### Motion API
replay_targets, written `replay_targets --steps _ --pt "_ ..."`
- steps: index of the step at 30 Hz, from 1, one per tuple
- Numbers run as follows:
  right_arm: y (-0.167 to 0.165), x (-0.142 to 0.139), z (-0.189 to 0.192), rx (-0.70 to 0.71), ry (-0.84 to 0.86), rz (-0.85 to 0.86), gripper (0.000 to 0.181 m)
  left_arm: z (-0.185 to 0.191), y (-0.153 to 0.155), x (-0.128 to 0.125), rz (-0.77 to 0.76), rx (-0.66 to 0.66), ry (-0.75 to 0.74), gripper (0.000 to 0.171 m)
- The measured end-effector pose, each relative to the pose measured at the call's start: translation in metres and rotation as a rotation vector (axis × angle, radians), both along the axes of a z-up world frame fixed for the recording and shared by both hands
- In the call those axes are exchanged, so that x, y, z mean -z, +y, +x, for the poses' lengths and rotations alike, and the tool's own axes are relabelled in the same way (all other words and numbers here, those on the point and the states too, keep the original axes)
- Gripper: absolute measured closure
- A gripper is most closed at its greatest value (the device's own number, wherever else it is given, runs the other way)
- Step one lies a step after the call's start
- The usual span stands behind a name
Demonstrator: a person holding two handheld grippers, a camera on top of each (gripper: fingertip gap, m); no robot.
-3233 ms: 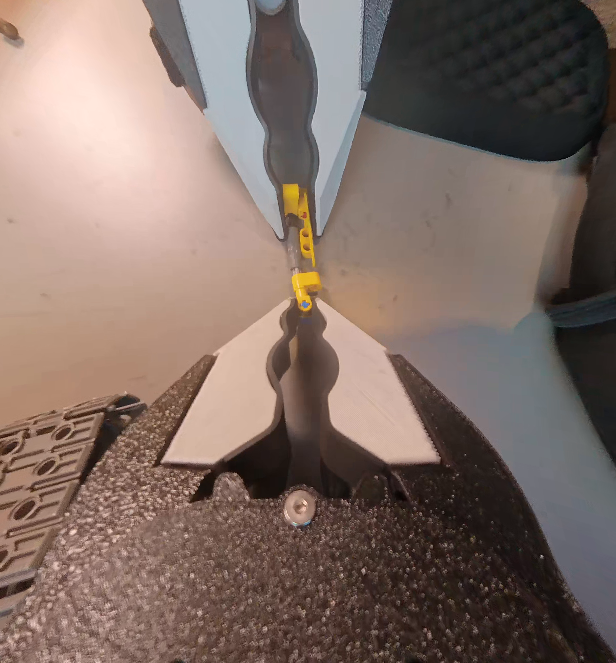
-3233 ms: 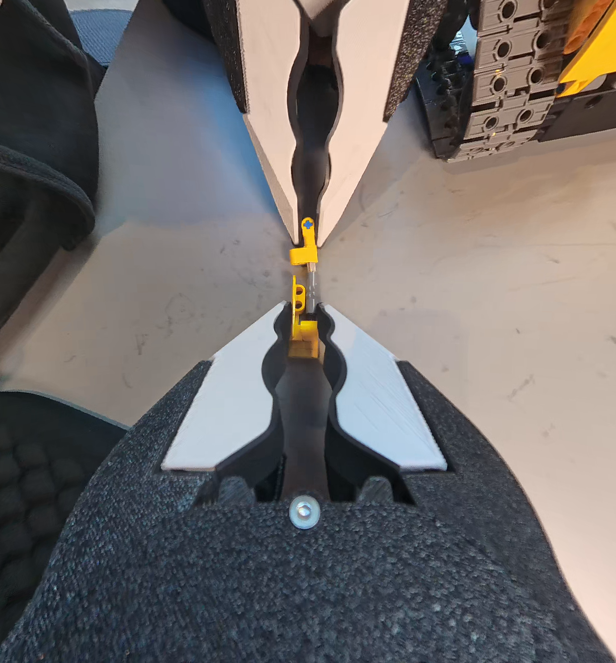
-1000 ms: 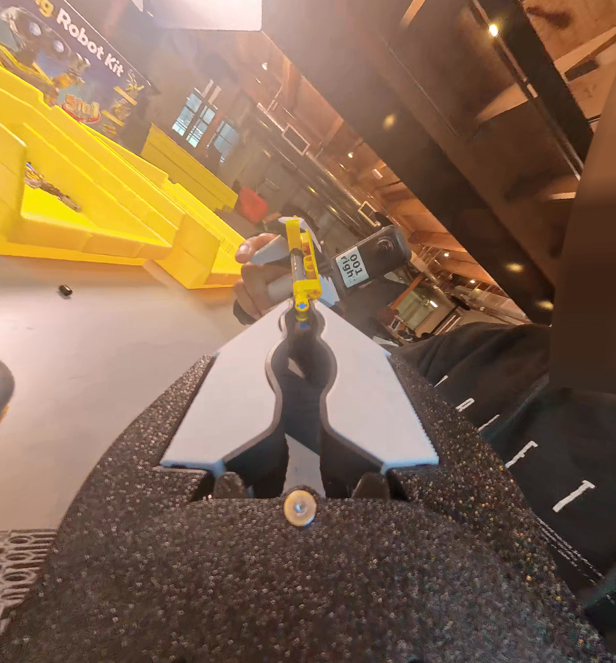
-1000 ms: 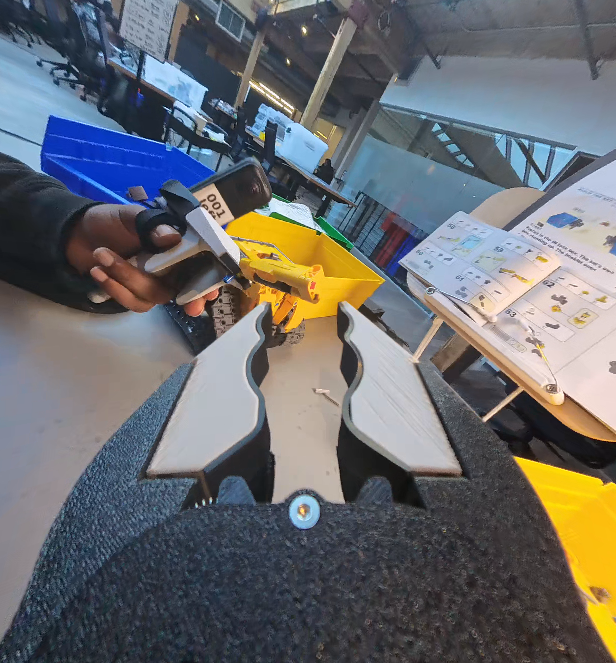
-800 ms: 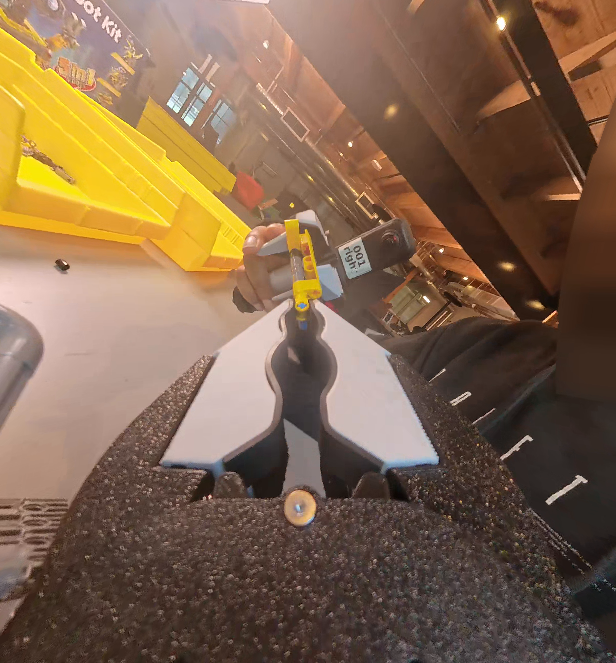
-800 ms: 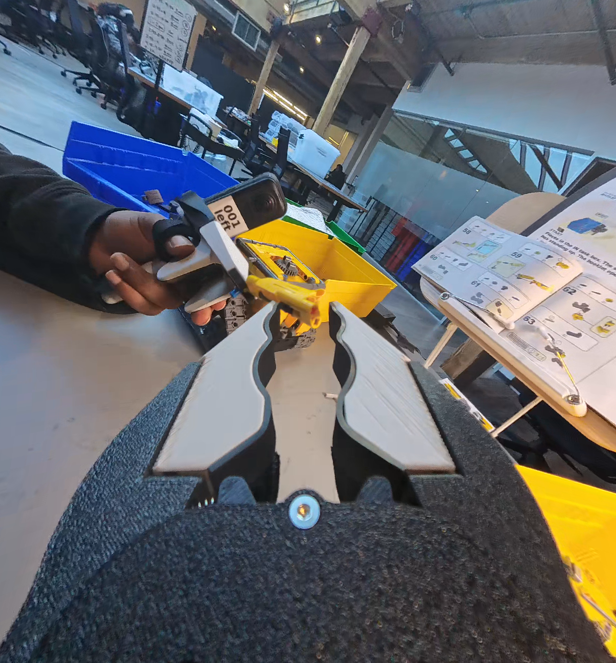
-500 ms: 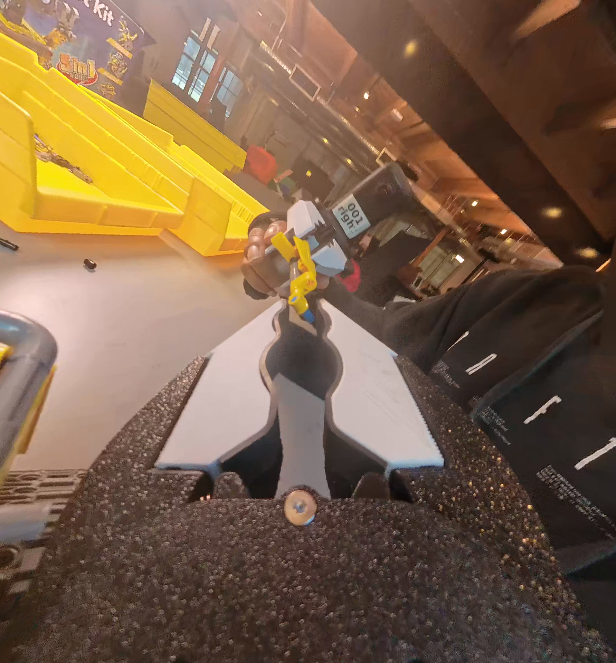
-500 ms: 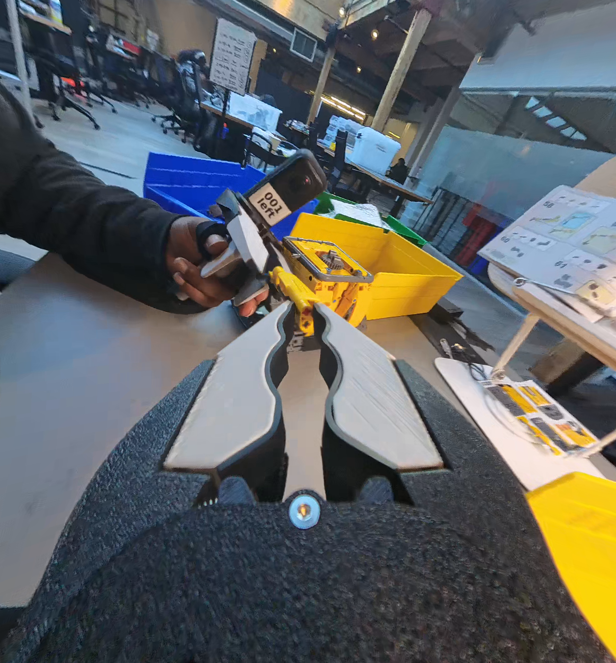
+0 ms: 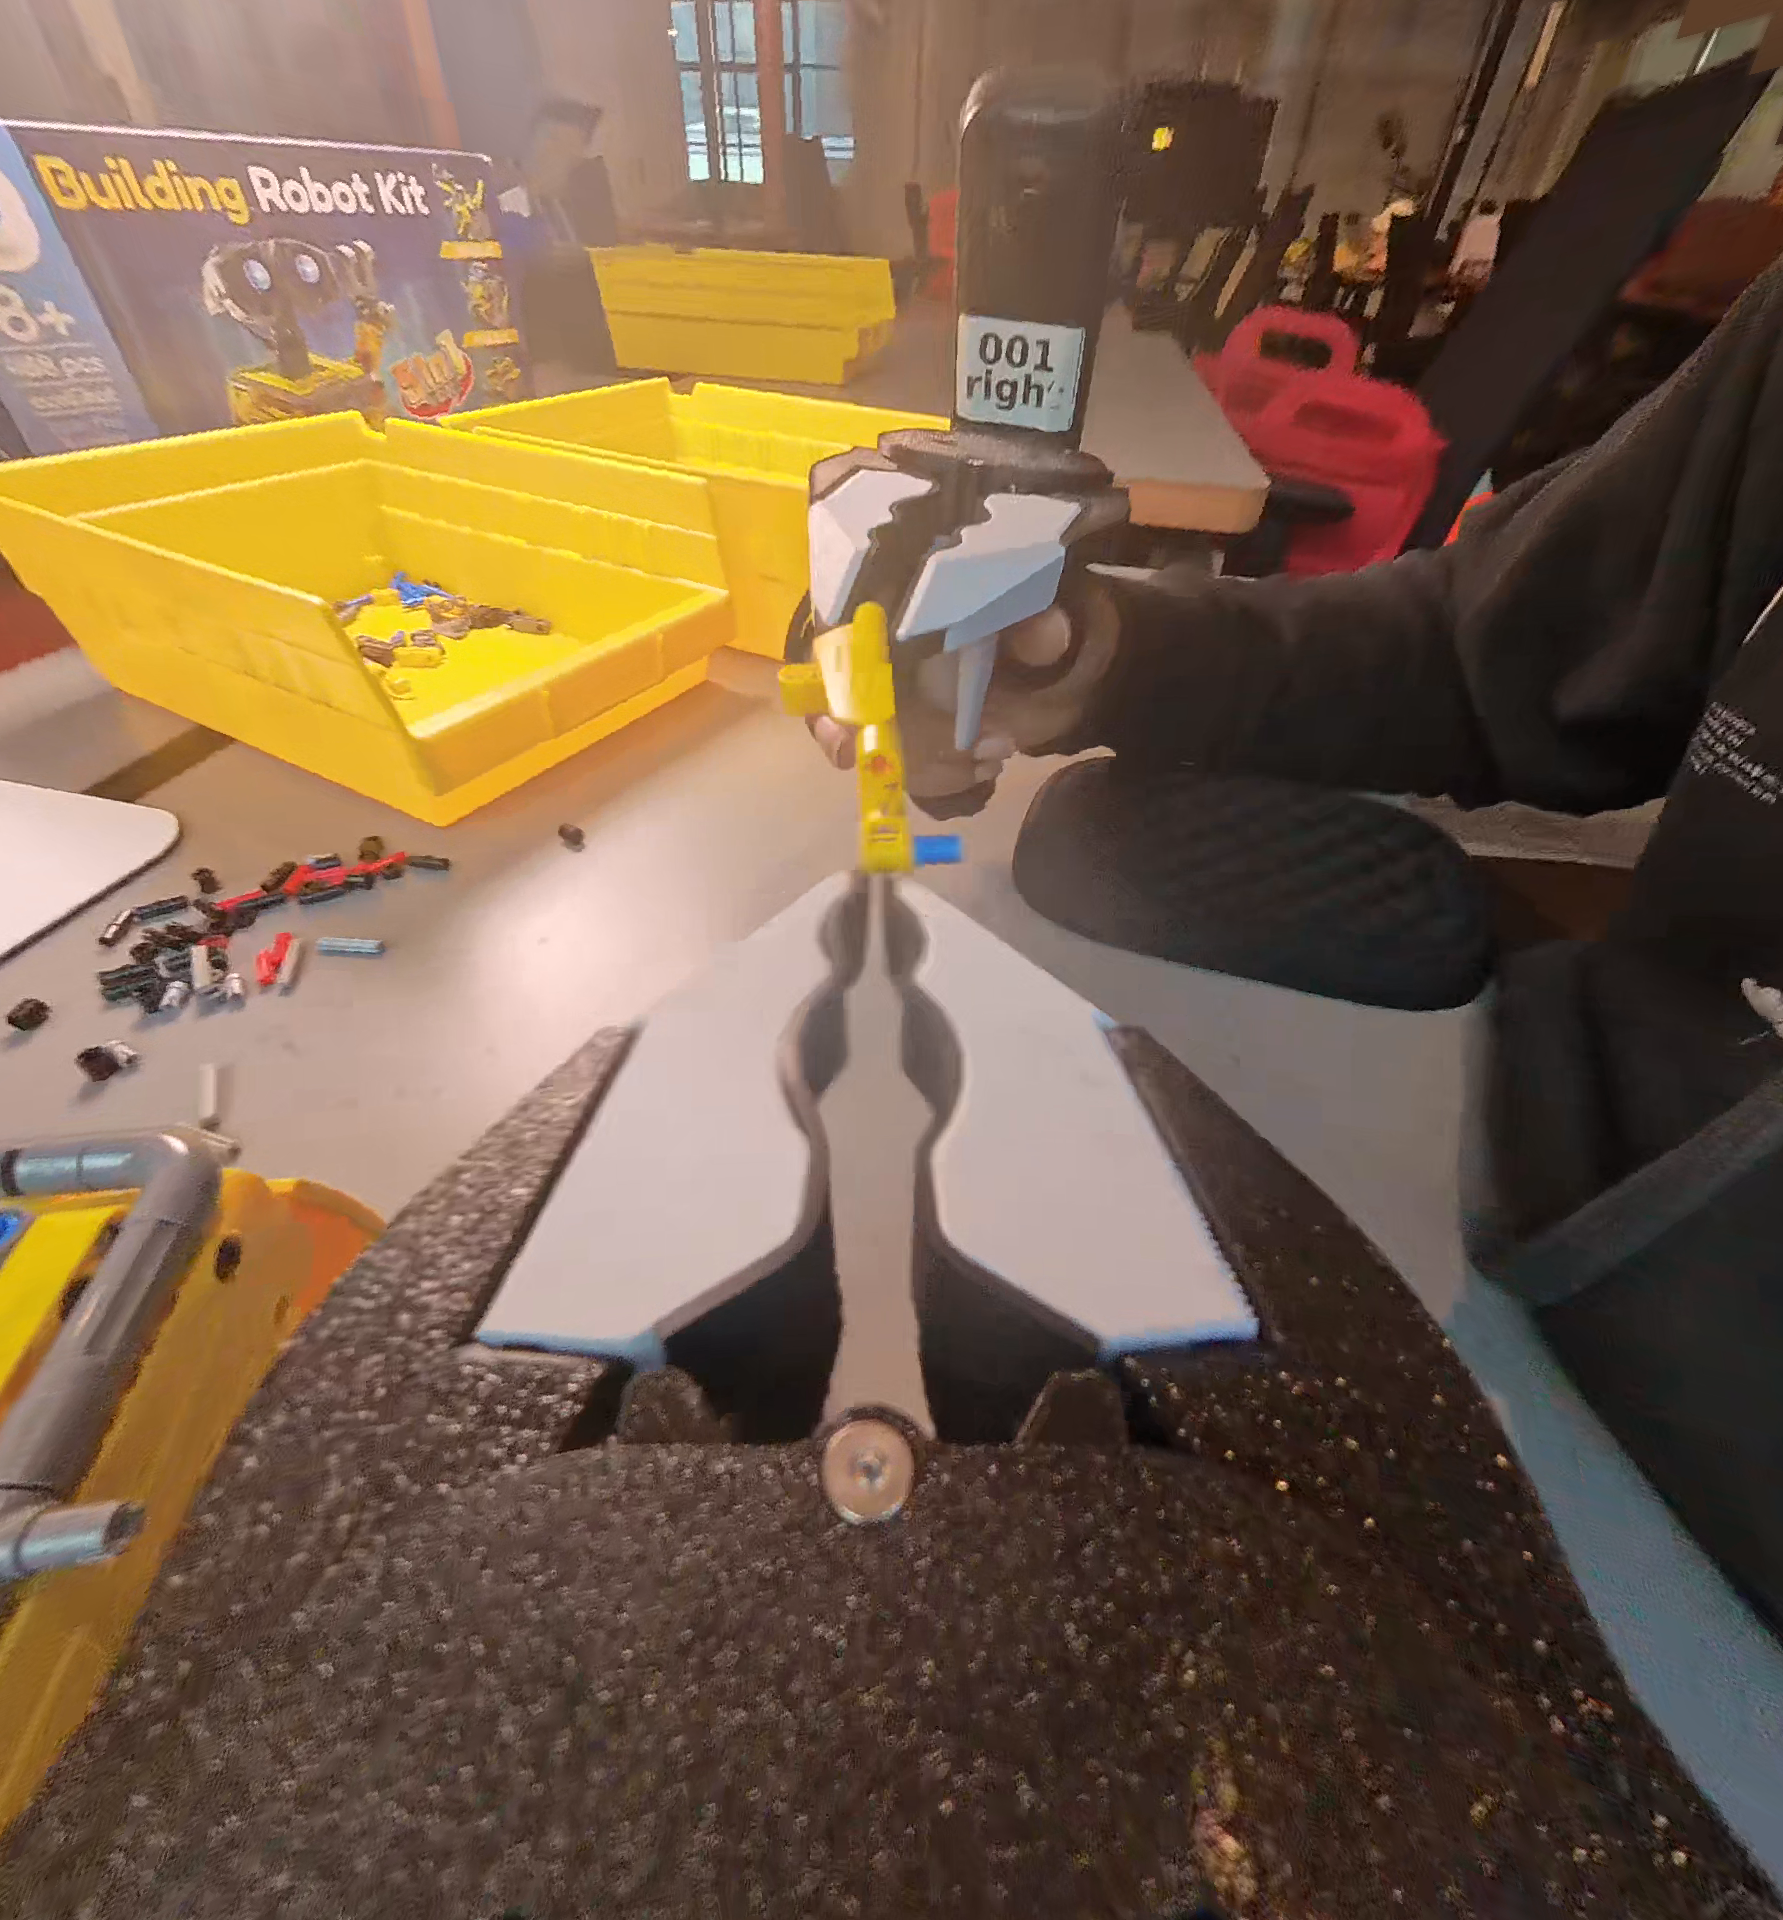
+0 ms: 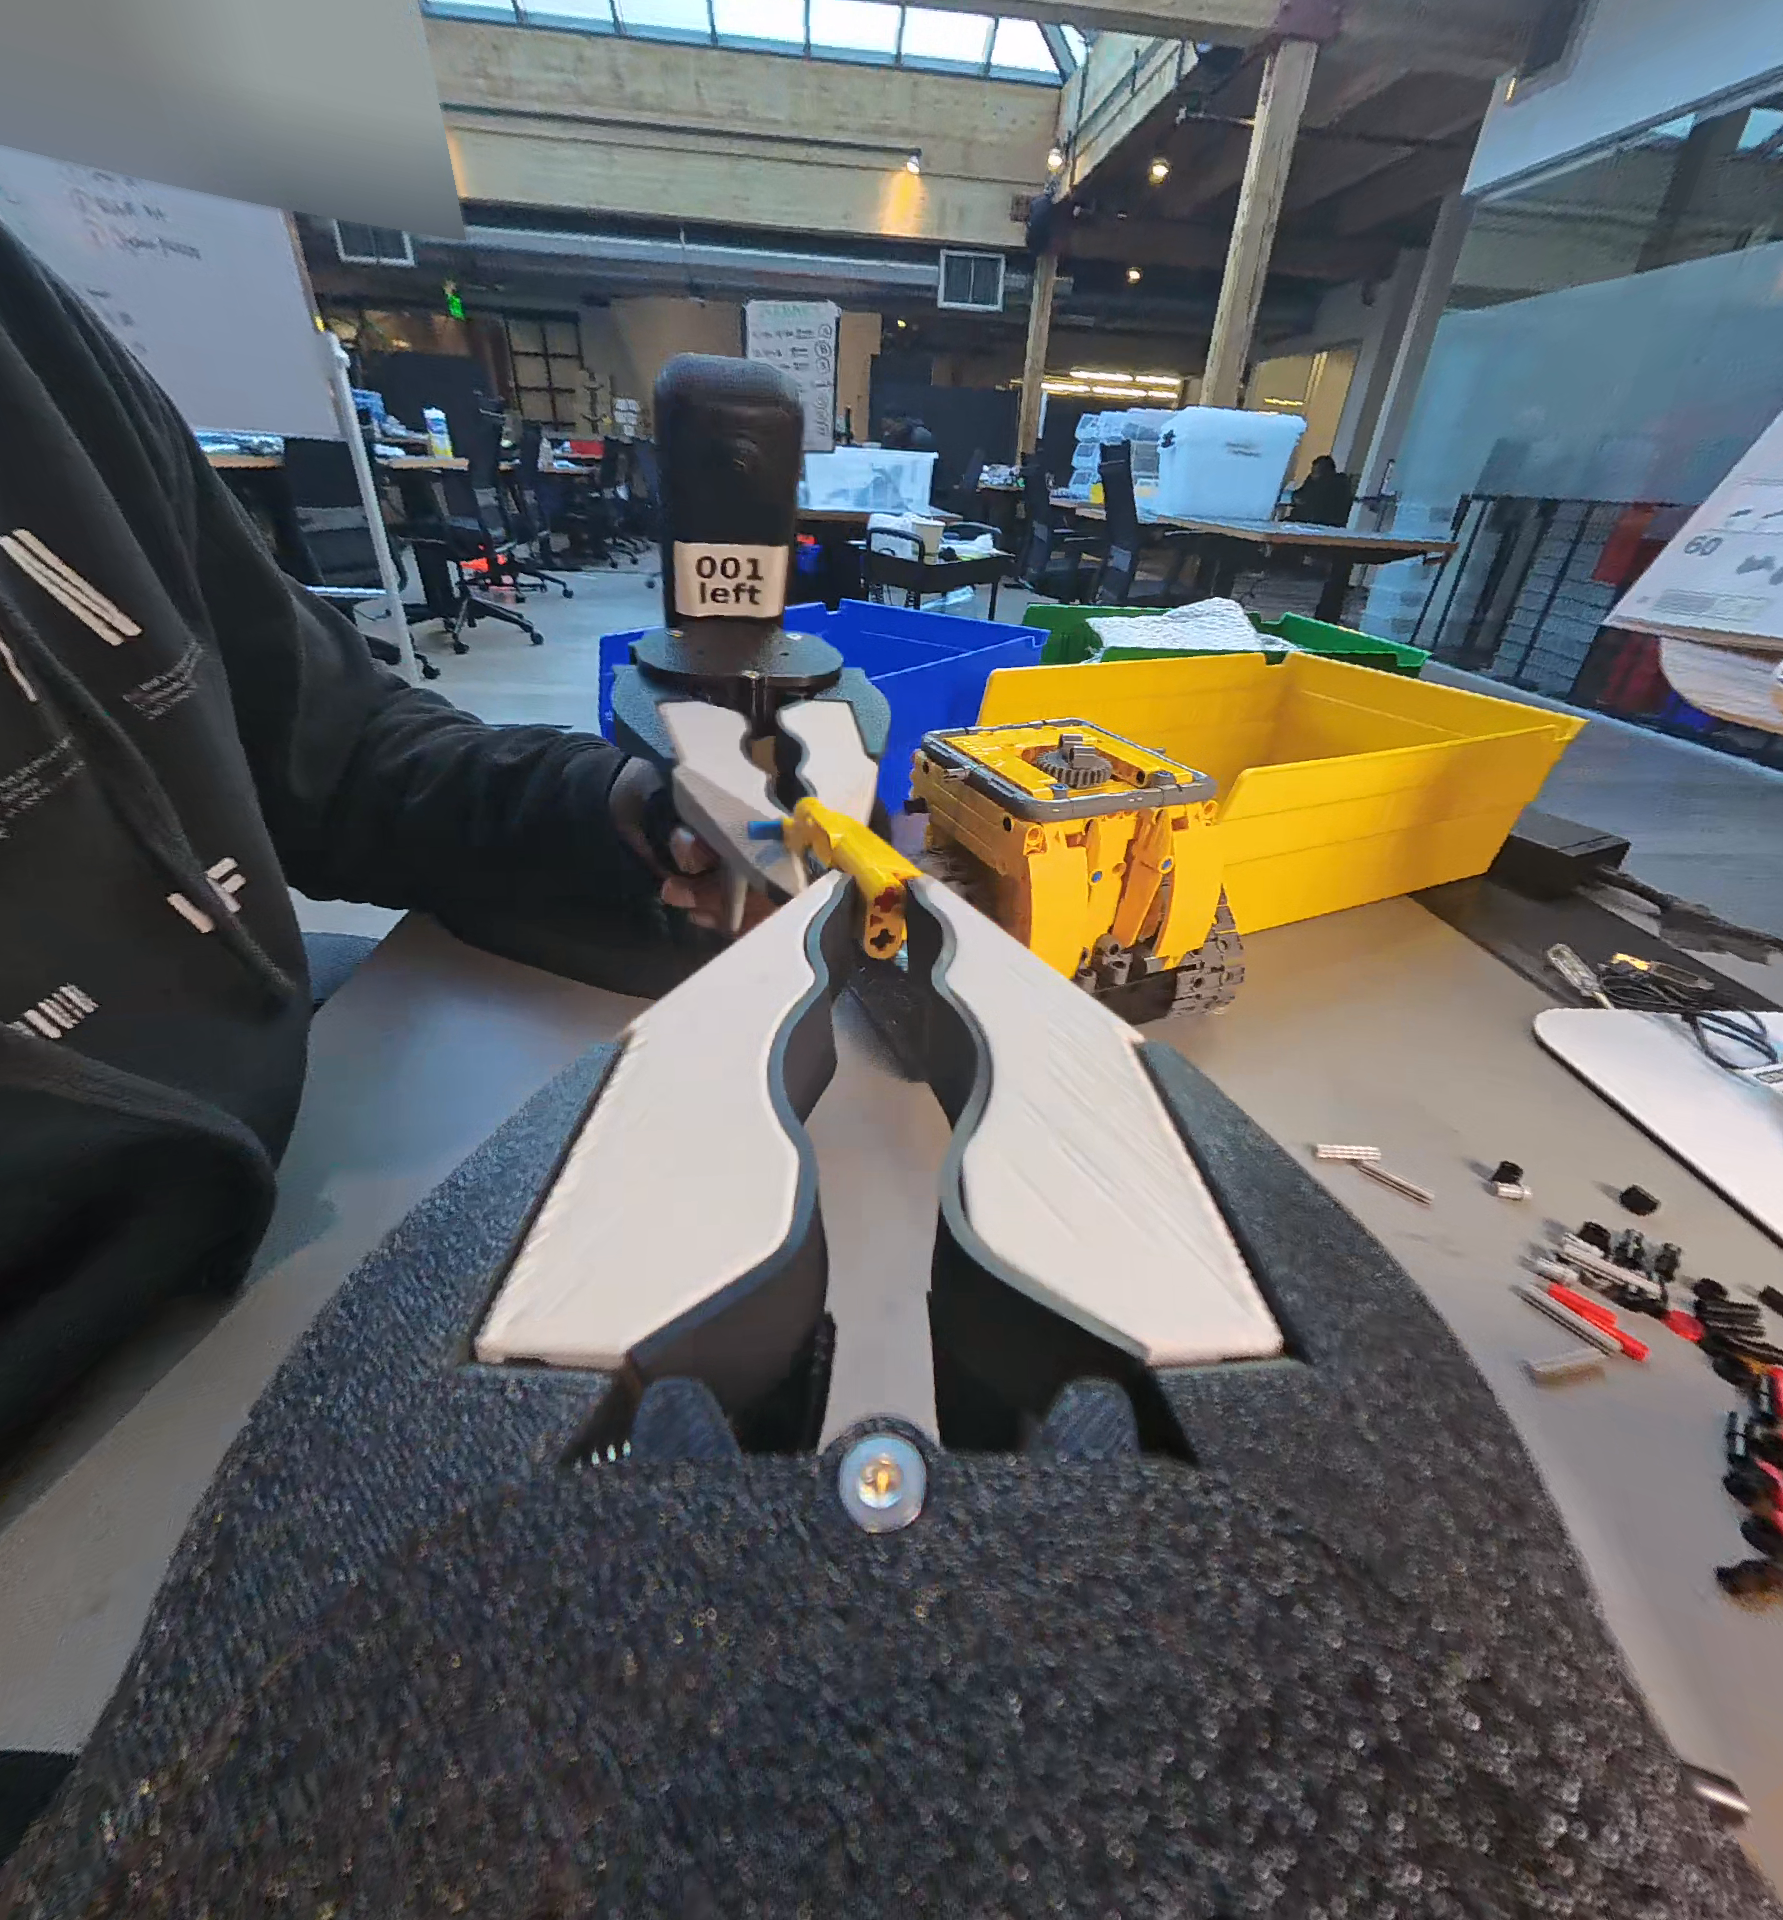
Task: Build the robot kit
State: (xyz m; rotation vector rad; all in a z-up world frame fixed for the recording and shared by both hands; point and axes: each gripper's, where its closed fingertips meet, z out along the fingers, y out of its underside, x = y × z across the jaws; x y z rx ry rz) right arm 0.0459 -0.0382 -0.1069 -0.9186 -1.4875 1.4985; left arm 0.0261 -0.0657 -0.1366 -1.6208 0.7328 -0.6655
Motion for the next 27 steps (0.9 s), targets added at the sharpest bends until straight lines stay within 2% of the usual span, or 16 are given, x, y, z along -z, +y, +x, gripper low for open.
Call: replay_targets --steps 8,9,11,13,15,16,21,27 --pt "0.0 0.002 -0.001 -0.01 -0.004 -0.018 0.172 -0.003 0.002 -0.001 0.022 -0.018 0.005 0.171" --pt "0.0 0.002 -0.001 -0.01 -0.002 -0.022 0.172 -0.003 0.001 -0.001 0.03 -0.018 0.005 0.168" --pt "0.001 0.003 -0.002 -0.007 -0.001 -0.025 0.172 -0.001 0.001 -0.003 0.04 -0.016 -0.003 0.147" --pt "0.0 0.004 -0.002 -0.009 -0.003 -0.019 0.172 0.001 0.0 -0.003 0.035 -0.005 -0.009 0.142" --pt "-0.003 0.006 -0.002 -0.019 -0.007 -0.016 0.173 0.002 0.001 -0.002 0.025 -0.009 -0.014 0.145" --pt "-0.002 0.007 -0.003 -0.013 -0.008 -0.01 0.173 0.002 0.0 0.0 0.017 -0.005 -0.009 0.156" --pt "-0.002 0.009 -0.002 -0.019 -0.011 0.005 0.173 0.004 0.0 0.005 0.012 -0.001 0.047 0.156" --pt "0.0 0.024 -0.001 -0.008 -0.075 0.109 0.172 0.001 0.002 0.017 0.05 -0.03 0.181 0.156"
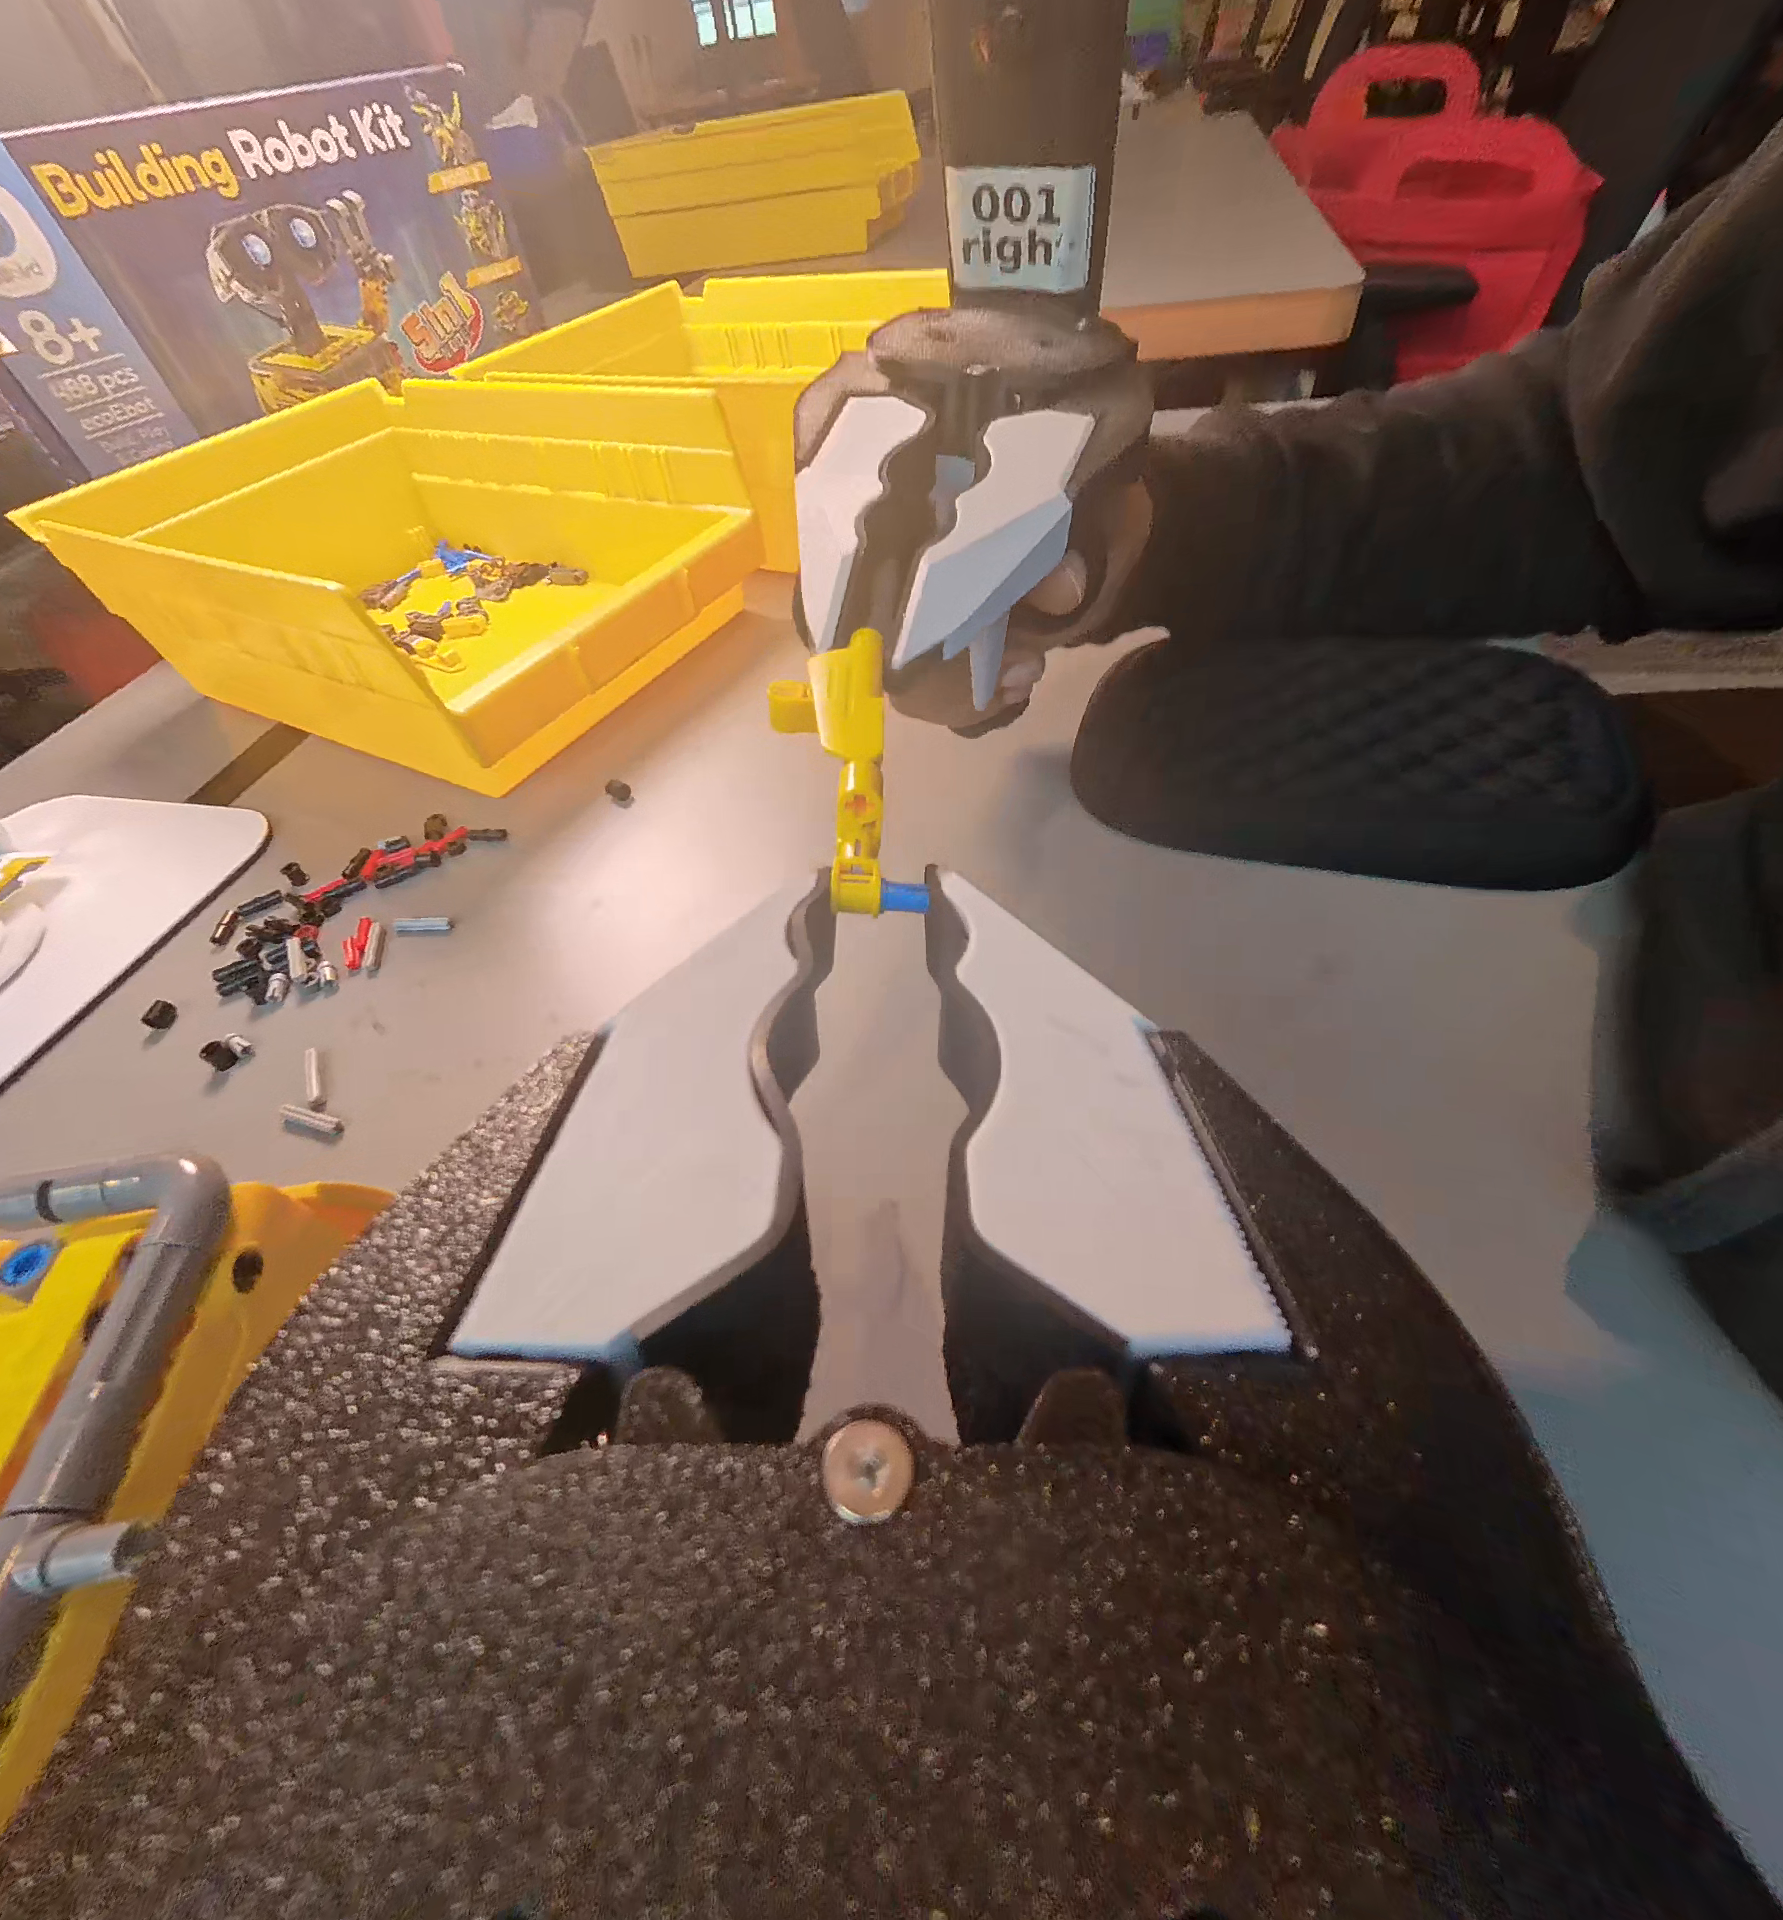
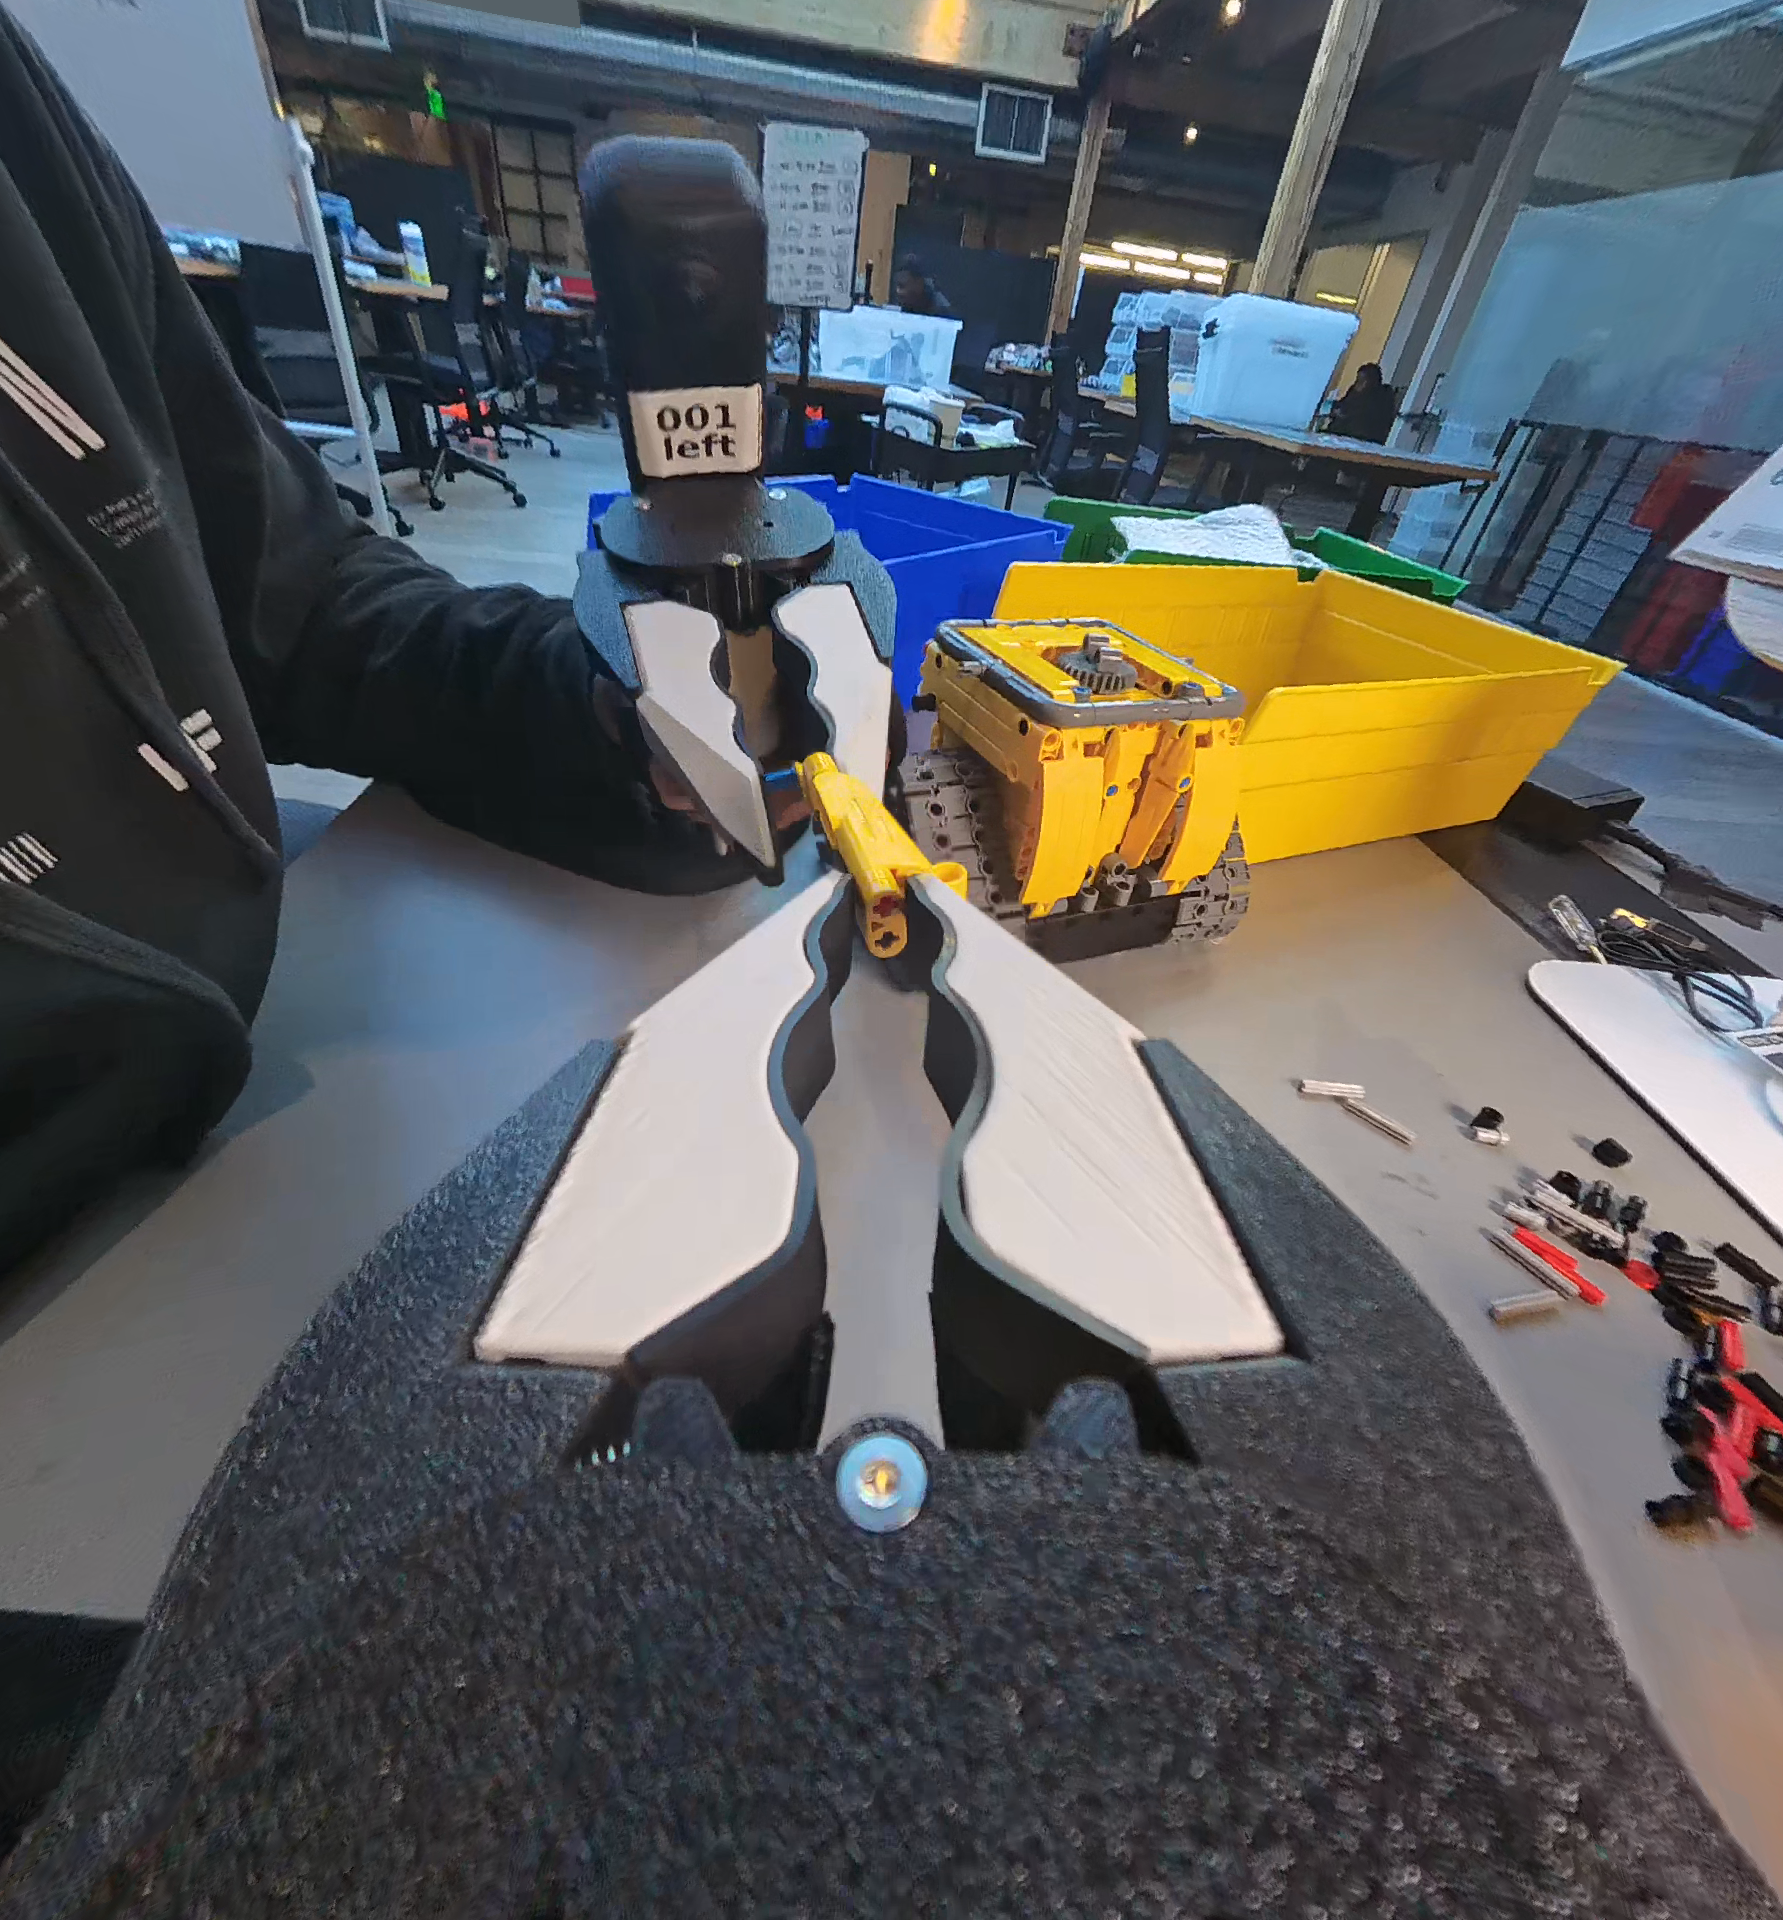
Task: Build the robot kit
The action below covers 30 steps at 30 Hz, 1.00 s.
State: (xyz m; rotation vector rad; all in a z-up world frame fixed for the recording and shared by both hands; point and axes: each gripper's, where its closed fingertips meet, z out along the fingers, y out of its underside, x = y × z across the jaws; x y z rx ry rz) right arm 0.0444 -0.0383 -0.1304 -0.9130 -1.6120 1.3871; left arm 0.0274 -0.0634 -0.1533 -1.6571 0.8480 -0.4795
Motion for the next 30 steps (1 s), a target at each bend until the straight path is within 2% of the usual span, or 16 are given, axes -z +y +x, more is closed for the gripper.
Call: replay_targets --steps 5,13,18,30 --pt "0.002 0.024 0.002 0.011 -0.116 0.175 0.172 0.0 0.002 0.012 0.011 -0.014 0.103 0.156" --pt "0.005 0.058 0.006 0.005 -0.265 0.322 0.172 0.001 0.002 0.048 -0.065 -0.014 0.272 0.156" --pt "0.007 0.073 0.004 0.016 -0.315 0.36 0.173 -0.003 0.005 0.057 -0.099 -0.043 0.318 0.155" --pt "0.011 0.082 0.004 0.024 -0.349 0.371 0.173 -0.007 0.008 0.064 -0.114 -0.068 0.354 0.156"
